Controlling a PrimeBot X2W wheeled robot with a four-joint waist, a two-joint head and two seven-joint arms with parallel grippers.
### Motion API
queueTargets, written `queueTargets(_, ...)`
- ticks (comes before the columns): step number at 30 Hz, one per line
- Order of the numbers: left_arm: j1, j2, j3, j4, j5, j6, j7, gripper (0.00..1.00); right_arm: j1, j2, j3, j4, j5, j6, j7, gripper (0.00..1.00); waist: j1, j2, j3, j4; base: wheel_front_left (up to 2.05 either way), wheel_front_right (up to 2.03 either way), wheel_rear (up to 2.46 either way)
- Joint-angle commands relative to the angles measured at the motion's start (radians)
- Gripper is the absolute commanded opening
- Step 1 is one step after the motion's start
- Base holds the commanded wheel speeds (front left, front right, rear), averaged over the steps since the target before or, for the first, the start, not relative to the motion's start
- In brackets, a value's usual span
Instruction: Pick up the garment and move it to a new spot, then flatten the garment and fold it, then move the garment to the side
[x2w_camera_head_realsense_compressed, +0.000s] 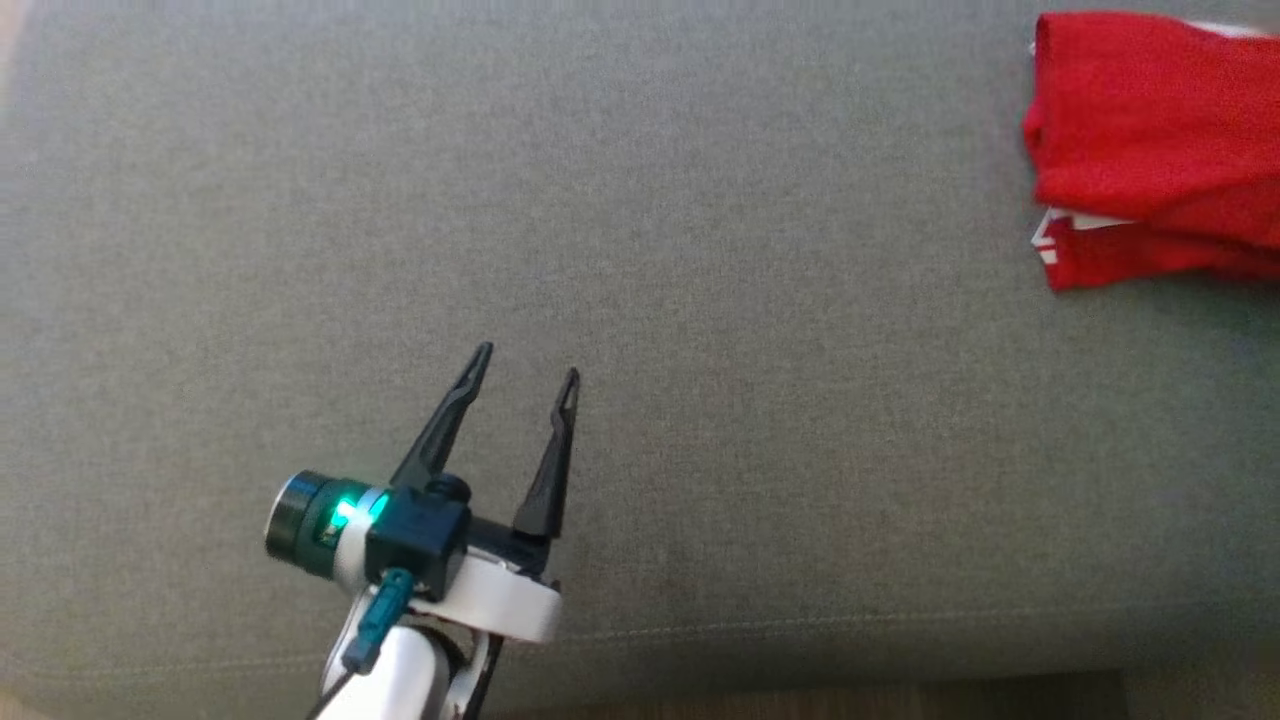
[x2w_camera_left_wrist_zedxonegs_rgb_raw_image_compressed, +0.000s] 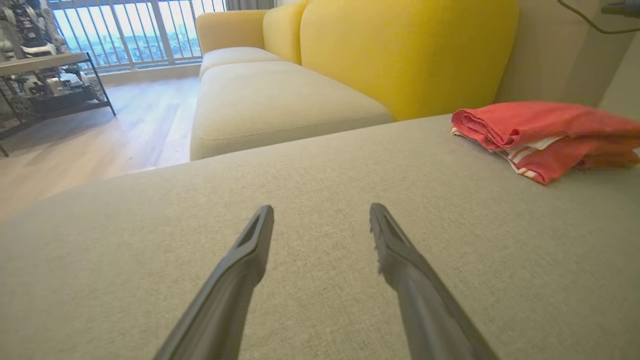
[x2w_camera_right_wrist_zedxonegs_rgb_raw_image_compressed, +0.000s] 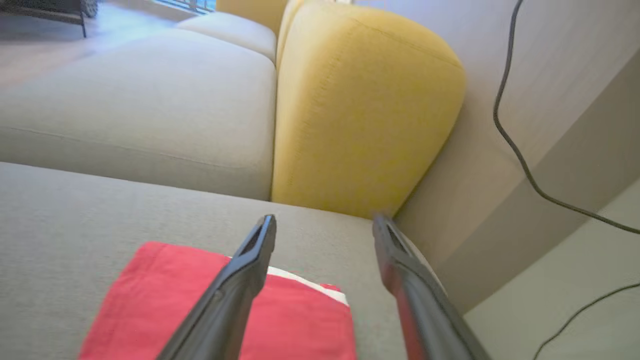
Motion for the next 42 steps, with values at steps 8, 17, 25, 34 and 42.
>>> queueTargets(8,0.059,-0.014,0.105,-0.008,-0.100,0.045,-0.012,1.00,0.201,0.172,0.148,-0.121,-0.022,0.000,-0.197,1.00,0.0000,0.0000,-0.167,0.000,0.00,0.00,0.00)
queueTargets(17,0.128,-0.023,0.167,-0.025,-0.145,0.083,-0.012,1.00,0.397,0.313,0.266,-0.146,0.022,0.000,-0.360,1.00,0.0000,0.0000,-0.291,0.009,0.00,0.00,0.00)
queueTargets(25,0.199,-0.020,0.209,-0.054,-0.136,0.106,-0.012,1.00,0.558,0.347,0.305,-0.201,0.075,0.000,-0.418,1.00,0.0000,0.0000,-0.368,0.033,0.00,0.00,0.00)
queueTargets(34,0.253,-0.003,0.227,-0.071,-0.106,0.087,-0.012,1.00,0.717,0.348,0.339,-0.312,0.096,0.000,-0.419,1.00,0.0000,0.0000,-0.408,0.046,0.00,0.00,0.00)
queueTargets(42,0.276,-0.007,0.252,-0.057,-0.099,0.076,-0.012,1.00,0.770,0.348,0.355,-0.323,0.109,0.000,-0.419,1.00,0.0000,0.0000,-0.424,0.039,0.00,0.00,0.00)
